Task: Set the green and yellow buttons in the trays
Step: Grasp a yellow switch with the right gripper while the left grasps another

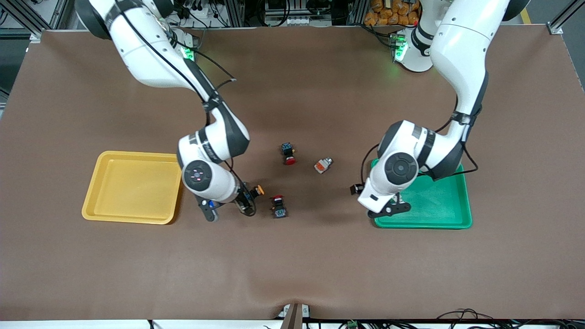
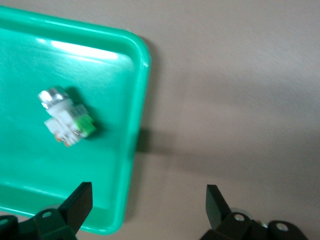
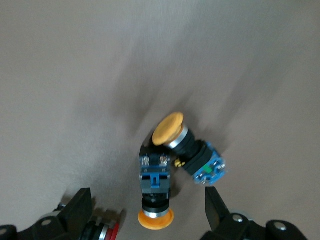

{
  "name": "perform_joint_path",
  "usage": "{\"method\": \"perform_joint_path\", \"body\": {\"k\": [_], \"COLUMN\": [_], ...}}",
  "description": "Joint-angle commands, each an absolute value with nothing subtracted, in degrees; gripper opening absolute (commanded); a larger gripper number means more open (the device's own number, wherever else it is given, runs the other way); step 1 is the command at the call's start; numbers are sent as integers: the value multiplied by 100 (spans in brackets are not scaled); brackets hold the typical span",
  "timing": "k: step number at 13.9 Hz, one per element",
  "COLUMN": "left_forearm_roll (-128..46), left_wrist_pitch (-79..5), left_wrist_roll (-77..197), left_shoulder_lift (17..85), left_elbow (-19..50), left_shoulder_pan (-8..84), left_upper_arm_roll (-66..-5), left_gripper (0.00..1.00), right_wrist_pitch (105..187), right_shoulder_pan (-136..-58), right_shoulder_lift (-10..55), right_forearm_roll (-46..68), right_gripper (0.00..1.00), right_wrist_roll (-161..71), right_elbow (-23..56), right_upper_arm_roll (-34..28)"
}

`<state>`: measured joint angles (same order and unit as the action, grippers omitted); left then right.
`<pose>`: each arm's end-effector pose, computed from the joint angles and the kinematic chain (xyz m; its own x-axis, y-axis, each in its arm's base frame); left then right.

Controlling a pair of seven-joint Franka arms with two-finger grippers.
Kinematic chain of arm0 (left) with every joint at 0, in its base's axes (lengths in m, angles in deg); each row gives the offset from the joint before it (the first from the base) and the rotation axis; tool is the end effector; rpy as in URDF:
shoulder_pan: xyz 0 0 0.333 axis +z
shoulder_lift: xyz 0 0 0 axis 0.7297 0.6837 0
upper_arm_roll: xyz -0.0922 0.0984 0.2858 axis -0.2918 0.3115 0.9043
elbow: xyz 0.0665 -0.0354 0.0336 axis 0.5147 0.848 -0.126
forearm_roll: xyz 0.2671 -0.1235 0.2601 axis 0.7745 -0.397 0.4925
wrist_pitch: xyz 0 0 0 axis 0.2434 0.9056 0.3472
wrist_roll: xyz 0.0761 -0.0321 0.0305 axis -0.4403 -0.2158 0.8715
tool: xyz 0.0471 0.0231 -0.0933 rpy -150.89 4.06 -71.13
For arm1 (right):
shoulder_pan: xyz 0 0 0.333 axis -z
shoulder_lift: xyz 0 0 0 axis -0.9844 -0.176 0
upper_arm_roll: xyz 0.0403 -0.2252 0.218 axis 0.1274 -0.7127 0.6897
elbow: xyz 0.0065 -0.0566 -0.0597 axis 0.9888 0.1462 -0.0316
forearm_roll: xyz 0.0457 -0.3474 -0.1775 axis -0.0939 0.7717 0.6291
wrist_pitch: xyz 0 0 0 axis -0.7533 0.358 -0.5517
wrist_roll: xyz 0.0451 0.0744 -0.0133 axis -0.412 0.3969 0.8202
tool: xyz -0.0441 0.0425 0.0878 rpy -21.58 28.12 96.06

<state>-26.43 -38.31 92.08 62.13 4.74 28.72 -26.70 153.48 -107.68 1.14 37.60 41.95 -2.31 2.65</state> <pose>0.6183 -0.3011 0.2632 0.9785 0.1731 -0.1125 0.1670 -0.9840 -0.0613 0.6380 0.3467 0.2300 0.4963 -0.8554 -0.1482 -0.8620 -0.5059 0.0334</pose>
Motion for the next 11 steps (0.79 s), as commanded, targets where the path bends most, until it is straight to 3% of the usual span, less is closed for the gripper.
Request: {"method": "perform_joint_path", "body": {"k": [1,8,9,11], "left_forearm_roll": [-2648,-3155,-3270,-3333], "left_wrist_pitch": [-3848,-4279,-4332,-4507], "left_wrist_roll": [9880,11588,11606,11850], "left_shoulder_lift": [6226,6411,6446,6551], "left_elbow": [505,531,540,566], "left_shoulder_pan": [2683,2182,2155,2041], "left_upper_arm_roll": [-2754,-2754,-2754,-2754], "left_gripper": [100,100,100,100], "right_wrist_pitch": [15318,15625,15635,15644], "right_shoulder_pan": [-10922,-11115,-11133,-11124], "right_shoulder_lift": [-116,-274,-283,-292], "right_forearm_roll": [3787,3902,3902,4076], "right_gripper": [100,100,94,61], "right_wrist_roll": [4479,4488,4488,4488], "right_elbow": [-495,-398,-389,-389], "right_upper_arm_roll": [206,189,180,171]}}
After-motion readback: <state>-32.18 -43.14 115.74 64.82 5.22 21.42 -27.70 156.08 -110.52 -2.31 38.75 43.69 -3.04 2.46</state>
